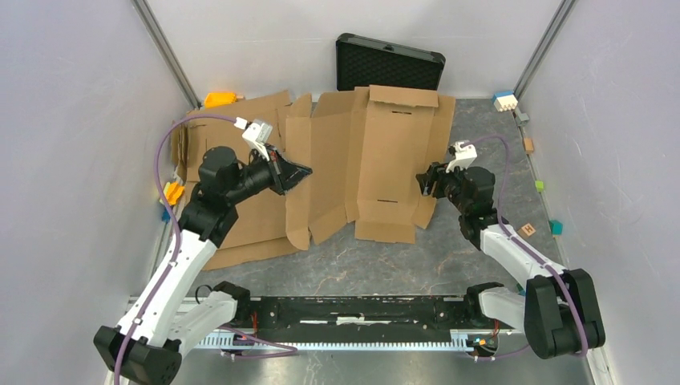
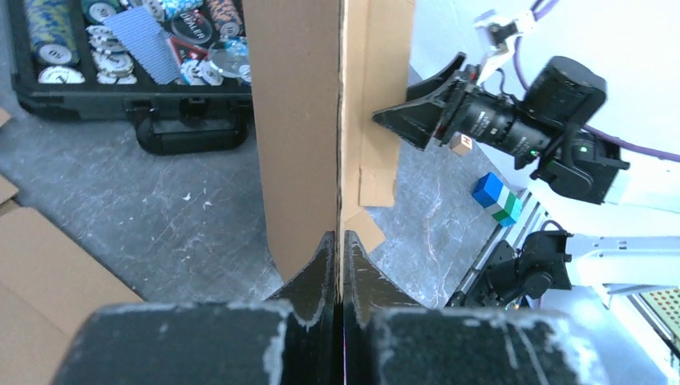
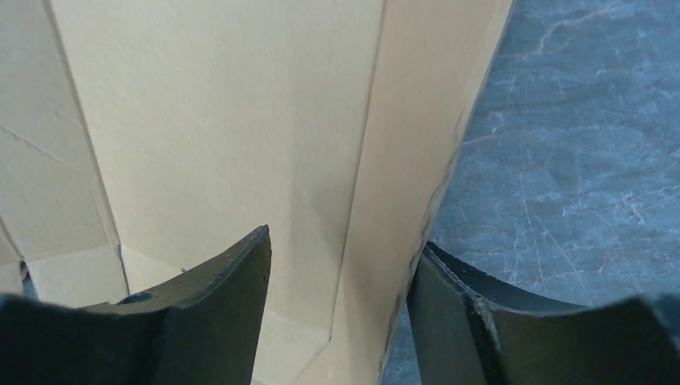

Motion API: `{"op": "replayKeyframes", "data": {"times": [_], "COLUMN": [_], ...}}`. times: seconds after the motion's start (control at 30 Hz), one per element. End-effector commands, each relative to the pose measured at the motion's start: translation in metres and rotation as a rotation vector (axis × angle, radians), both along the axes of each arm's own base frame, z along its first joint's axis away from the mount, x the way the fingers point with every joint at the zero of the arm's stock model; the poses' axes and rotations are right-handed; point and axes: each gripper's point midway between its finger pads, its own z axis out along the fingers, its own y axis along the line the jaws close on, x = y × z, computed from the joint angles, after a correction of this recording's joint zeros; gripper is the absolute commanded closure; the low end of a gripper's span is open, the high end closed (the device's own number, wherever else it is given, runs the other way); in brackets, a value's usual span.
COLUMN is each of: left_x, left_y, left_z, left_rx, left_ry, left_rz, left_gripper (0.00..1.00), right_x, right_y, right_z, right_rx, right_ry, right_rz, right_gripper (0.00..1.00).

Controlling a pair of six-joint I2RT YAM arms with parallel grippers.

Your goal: Fold the paper box

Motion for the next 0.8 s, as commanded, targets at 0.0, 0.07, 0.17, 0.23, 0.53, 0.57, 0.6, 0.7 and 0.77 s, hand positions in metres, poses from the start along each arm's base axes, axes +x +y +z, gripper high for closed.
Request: {"op": "replayKeyframes", "data": {"times": [0.0, 0.07, 0.17, 0.23, 0.53, 0.57, 0.6, 0.7, 0.77], "left_x": [-0.004, -0.009, -0.016, -0.021, -0.03, -0.032, -0.034, -0.039, -0.043], "left_y": [-0.007, -0.013, -0.023, -0.029, -0.042, -0.044, -0.046, -0.051, -0.052], "left_z": [0.015, 0.009, 0.0, -0.004, -0.005, -0.005, -0.008, -0.018, -0.025], "left_rx": [0.005, 0.015, 0.01, 0.012, -0.024, -0.035, -0.037, -0.028, -0.021], "left_ry": [-0.15, -0.147, -0.131, -0.131, -0.135, -0.134, -0.127, -0.107, -0.098], "left_rz": [-0.026, -0.049, -0.079, -0.092, -0.108, -0.111, -0.113, -0.117, -0.119], "left_gripper": [0.98, 0.98, 0.98, 0.98, 0.98, 0.98, 0.98, 0.98, 0.98], "right_x": [-0.01, -0.019, -0.028, -0.029, -0.031, -0.032, -0.033, -0.035, -0.038], "right_y": [0.0, 0.0, 0.002, 0.003, 0.003, 0.004, 0.004, 0.006, 0.005], "right_z": [-0.021, -0.031, -0.037, -0.037, -0.048, -0.047, -0.047, -0.042, -0.041], "right_rx": [-0.003, 0.003, 0.01, 0.011, 0.001, 0.0, -0.004, -0.019, -0.033], "right_ry": [0.054, 0.068, 0.068, 0.067, 0.099, 0.093, 0.088, 0.059, 0.032], "right_rz": [0.003, 0.009, 0.024, 0.032, 0.015, 0.011, 0.008, -0.003, -0.027], "right_gripper": [0.34, 0.35, 0.38, 0.44, 0.72, 0.73, 0.73, 0.76, 0.79]}}
